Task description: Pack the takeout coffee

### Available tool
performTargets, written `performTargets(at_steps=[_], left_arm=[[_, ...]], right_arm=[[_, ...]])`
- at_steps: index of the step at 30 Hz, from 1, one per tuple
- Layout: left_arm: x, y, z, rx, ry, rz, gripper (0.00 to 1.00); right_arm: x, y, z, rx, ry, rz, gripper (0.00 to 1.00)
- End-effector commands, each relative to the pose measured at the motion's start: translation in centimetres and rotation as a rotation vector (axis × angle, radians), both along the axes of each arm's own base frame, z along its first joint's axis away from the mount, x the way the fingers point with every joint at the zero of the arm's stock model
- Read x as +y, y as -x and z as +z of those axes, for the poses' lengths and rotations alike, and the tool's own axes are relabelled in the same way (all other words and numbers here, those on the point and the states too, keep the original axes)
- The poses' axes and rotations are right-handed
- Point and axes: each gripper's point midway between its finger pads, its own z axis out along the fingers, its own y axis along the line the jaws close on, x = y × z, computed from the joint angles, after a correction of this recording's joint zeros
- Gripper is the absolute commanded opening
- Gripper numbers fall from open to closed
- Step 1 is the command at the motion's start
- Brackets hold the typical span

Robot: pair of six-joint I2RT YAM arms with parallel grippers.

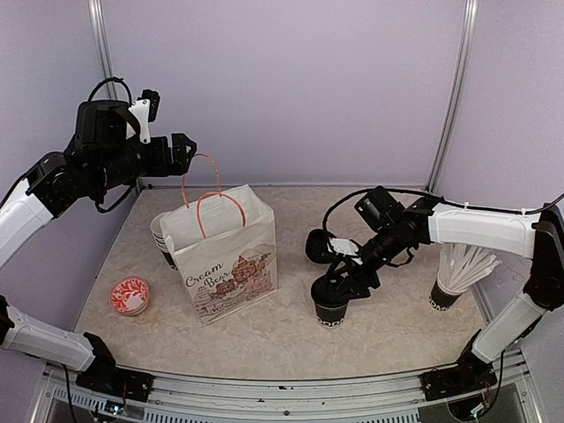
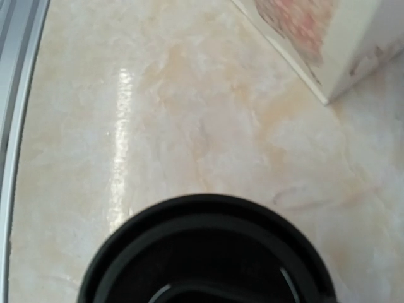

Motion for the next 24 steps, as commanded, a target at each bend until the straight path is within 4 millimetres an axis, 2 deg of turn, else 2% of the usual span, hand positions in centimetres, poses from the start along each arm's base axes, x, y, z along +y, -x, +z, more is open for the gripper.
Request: performTargets(at_steps=[1,7,11,12,14,15,17,21,24], left_arm=[[0.8,0.0,1.5,-0.073,0.059,0.02,0.99],[0.8,0.5,2.2,-0.103,0.059,-0.001,0.99],[0.3,0.4,1.9,-0.083,0.054,-0.023,0.99],[0.2,0.2,1.6,-0.079,0.052,-0.019,0.99],[1.0,-0.2,0.7,-0.057,0.045,0.041,0.99],[1.5,-0.5,0.1,-0.036,0.029,0.084,0.99],[1.2,-1.2,-1.7,0.023,-0.034,0.09,0.99],[-1.2,-1.9,-4.4,0.102,-0.144,-0.015,0.99],[-1.9,-1.6,-4.2,0.071,-0.131,-0.066,0.99]], right_arm=[[1.0,0.5,0.4,-0.068,-0.031,0.049,0.68],[1.1,1.6,-0.6,-0.049,0.001,0.077,0.69],[1.0,2.0,-0.3,-0.043,0.016,0.093,0.75],[1.1,2.0,0.0,-0.043,0.015,0.094,0.78],[1.2,1.9,1.1,-0.046,0.004,0.096,0.94],[1.4,1.9,1.9,-0.05,-0.005,0.099,0.99],[1.7,1.8,3.4,-0.058,-0.023,0.107,0.99],[2.0,1.0,5.9,-0.095,-0.027,0.108,0.99],[2.2,0.4,6.5,-0.114,-0.001,0.119,1.0]])
